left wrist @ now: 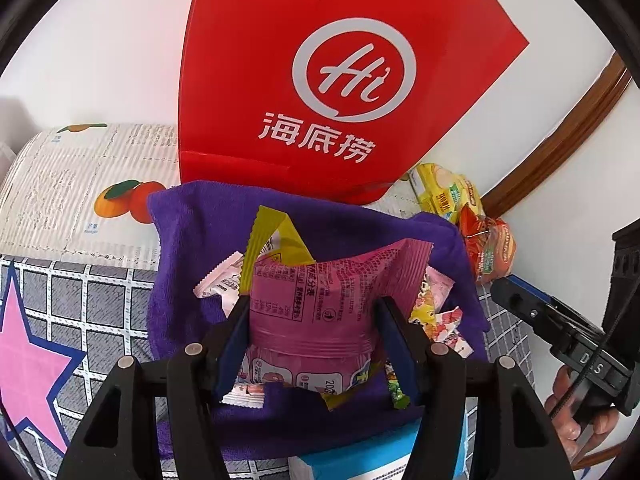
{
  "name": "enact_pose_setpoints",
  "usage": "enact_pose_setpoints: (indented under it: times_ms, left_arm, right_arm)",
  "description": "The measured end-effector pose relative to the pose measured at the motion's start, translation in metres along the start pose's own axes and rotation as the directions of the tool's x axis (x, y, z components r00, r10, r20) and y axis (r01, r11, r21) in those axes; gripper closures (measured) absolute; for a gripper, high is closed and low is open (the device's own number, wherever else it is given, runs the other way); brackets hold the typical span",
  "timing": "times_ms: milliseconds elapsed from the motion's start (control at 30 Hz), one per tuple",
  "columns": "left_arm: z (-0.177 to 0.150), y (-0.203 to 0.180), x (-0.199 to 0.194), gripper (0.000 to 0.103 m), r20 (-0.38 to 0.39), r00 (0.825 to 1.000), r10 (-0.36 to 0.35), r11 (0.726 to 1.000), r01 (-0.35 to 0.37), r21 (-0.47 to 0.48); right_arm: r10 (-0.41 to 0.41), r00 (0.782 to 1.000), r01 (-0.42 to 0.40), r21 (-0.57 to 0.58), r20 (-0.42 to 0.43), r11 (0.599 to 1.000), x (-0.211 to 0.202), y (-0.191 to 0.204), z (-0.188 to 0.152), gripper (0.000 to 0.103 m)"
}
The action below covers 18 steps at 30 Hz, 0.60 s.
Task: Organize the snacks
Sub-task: 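Open the right tool dropping the chip bag while the left tool drops the pink bag onto the towel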
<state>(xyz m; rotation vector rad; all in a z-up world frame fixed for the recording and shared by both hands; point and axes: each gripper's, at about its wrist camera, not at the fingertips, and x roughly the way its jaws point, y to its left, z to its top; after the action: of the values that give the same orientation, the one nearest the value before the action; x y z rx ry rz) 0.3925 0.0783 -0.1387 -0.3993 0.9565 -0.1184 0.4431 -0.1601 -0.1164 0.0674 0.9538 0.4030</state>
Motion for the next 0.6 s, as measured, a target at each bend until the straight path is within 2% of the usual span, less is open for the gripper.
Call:
enact_pose_setpoints:
  times_ms: [433,600]
  left_arm:
    - [0.001,-0.004,0.005,0.041,-0.022,1.0,-0.006,1.0,0.006,0.023]
    - [0.002,-0.01,0.001,0.03,-0.005,1.0,-0.011,0.999,0.011,0.041]
  right_arm:
    - [0.02,1.0,-0.02,-0.017,-0.009,1.0,-0.002,0.006,0.0,0.041]
    - [0.019,1.0,-0.019,-0.018,-0.008,1.0,-0.002,0.005,0.0,0.041]
